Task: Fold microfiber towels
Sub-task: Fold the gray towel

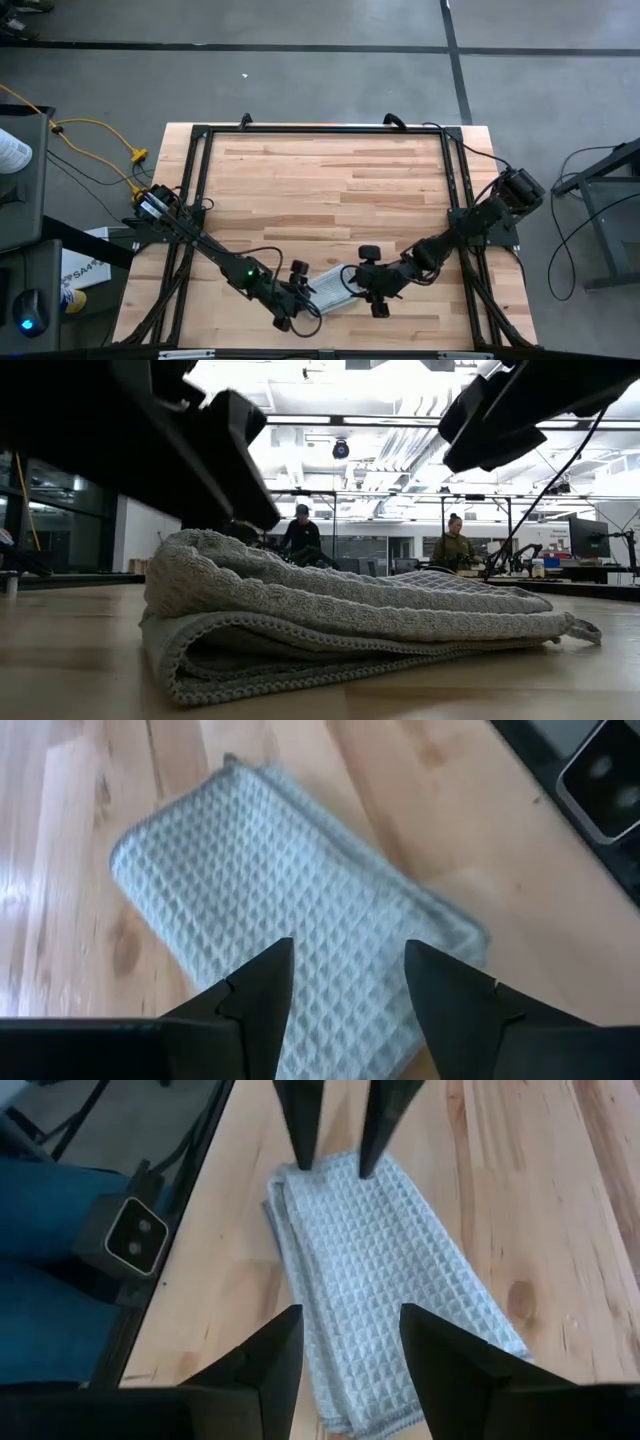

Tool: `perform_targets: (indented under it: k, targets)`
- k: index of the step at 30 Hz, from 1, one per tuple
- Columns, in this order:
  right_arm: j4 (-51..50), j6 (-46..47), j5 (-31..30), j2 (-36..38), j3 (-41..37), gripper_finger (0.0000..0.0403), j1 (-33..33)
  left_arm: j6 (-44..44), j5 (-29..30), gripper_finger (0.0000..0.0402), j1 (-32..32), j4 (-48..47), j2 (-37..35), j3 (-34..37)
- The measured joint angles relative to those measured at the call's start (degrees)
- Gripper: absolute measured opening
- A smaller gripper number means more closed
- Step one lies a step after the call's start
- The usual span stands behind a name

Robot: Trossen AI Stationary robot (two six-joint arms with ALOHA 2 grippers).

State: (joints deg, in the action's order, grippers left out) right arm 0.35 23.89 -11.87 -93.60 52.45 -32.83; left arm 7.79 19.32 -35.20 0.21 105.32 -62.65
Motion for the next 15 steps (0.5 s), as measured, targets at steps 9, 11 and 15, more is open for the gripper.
perform_targets:
  k: [9,11,15]
  targets:
    - [0.8,-0.2,0.0,0.0,0.0,0.0161,0.0,1.5,0.2,0.0191,0.0,5.3,0.1,2.6]
    - [0.8,-0.2,0.0,0.0,0.0,0.0161,0.0,1.5,-0.8,0.0191,0.0,7.4,1.4,2.7]
    - [1.3,-0.1,0.1,0.0,0.0,0.0161,-0.1,1.7,-2.8,0.0191,0.0,10.7,5.3,2.9]
